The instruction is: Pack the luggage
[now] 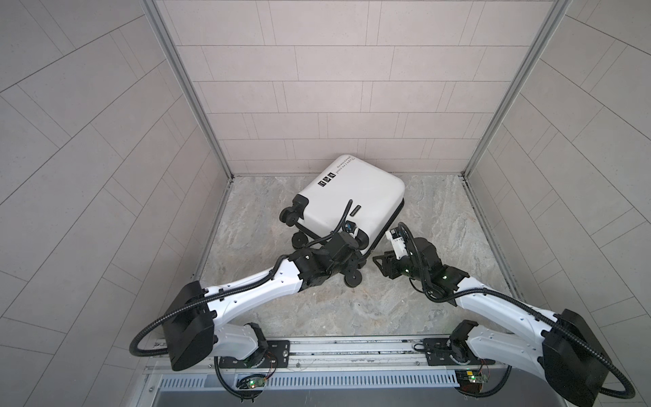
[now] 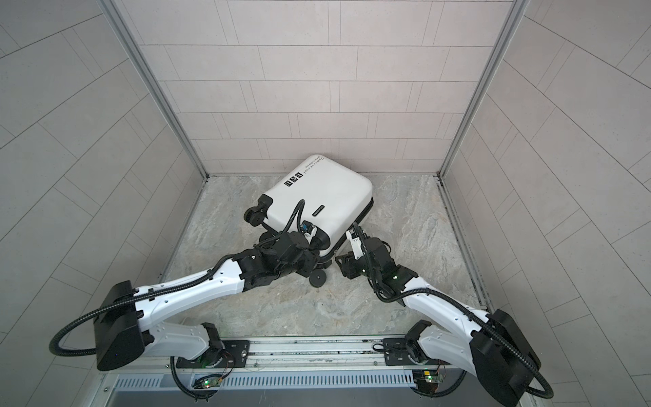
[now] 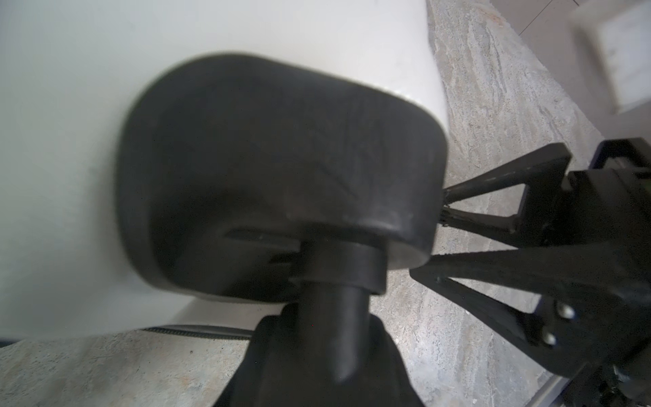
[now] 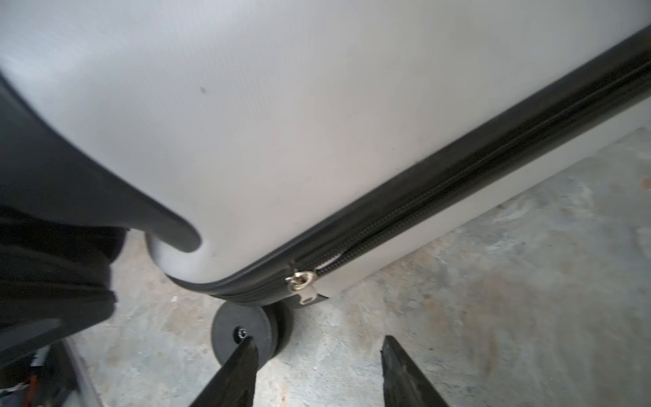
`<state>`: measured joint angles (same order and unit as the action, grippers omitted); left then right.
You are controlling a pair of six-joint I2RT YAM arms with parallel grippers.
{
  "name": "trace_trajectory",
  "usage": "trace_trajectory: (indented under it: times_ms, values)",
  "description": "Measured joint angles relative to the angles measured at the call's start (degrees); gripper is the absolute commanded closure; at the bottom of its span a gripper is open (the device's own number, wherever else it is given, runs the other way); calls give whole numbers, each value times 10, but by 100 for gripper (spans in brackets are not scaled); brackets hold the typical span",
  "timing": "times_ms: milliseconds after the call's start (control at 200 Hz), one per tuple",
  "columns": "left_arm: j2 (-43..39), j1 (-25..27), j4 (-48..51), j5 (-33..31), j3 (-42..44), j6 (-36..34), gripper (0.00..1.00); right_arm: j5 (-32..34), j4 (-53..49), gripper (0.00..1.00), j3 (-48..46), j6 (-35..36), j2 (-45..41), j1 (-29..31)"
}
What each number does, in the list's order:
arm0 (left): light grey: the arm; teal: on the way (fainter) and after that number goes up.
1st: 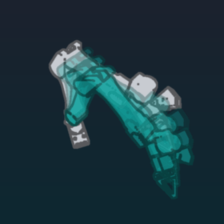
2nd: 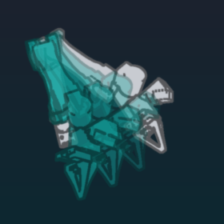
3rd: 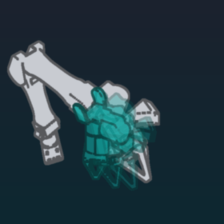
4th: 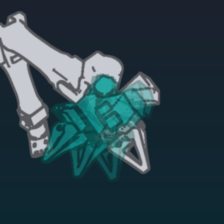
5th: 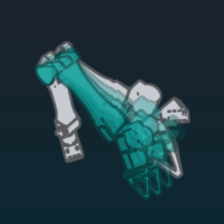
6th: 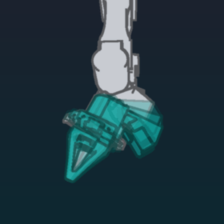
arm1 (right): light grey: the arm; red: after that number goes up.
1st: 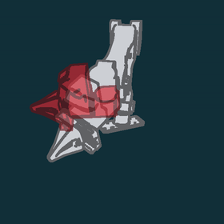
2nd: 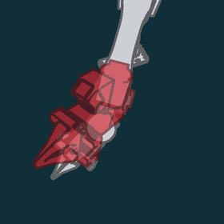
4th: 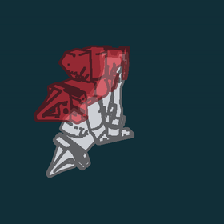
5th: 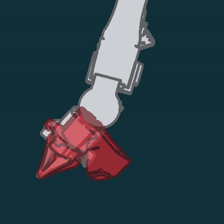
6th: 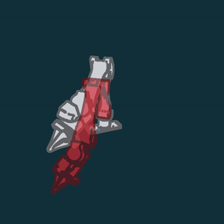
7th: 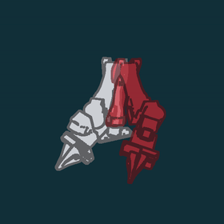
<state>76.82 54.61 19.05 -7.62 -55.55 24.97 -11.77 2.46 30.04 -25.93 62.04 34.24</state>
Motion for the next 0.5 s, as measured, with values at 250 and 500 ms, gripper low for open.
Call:
trace_trajectory:
  times_ms: [250,500]
  values:
    - [0,-2,0,5,0,0,100,119,-136,67,115,-84,68,-17]
    - [-1,-2,0,5,0,0,100,129,-132,39,81,-80,46,-17]
